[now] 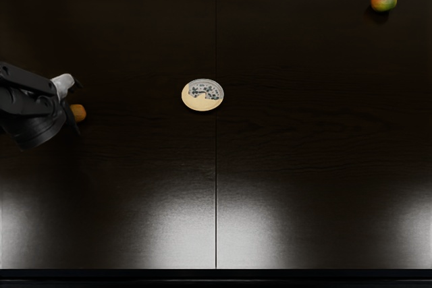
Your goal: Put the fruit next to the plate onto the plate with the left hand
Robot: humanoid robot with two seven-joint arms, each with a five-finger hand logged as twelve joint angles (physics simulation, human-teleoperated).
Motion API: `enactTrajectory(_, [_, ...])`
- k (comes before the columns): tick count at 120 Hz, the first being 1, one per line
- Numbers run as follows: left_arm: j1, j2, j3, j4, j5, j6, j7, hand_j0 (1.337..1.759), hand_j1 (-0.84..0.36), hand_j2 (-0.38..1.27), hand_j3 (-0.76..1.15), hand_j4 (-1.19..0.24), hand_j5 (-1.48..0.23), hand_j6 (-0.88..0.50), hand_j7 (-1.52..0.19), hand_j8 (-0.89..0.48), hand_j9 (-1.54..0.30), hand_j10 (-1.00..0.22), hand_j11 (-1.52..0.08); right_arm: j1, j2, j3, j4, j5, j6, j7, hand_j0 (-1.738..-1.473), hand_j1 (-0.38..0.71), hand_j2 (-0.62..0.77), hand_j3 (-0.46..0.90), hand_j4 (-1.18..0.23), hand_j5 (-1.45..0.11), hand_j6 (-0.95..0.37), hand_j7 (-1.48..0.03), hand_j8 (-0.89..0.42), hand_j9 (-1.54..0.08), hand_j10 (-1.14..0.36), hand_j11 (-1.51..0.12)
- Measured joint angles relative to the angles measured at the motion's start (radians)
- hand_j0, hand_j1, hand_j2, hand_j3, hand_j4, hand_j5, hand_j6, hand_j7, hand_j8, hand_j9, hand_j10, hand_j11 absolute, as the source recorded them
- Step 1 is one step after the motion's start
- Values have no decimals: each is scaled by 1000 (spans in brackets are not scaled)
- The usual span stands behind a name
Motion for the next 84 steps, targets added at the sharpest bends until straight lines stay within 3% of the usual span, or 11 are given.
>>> enactTrajectory(84, [47,-10,-10,33,-2,49,-21,1658,-35,65,0,-321,-416,-321,-416,-321,-416,-321,-416,0,0,0,0,0,0,0,-1658,-331,-3,0,-15,-19,-15,-20,-15,-19,-15,-20])
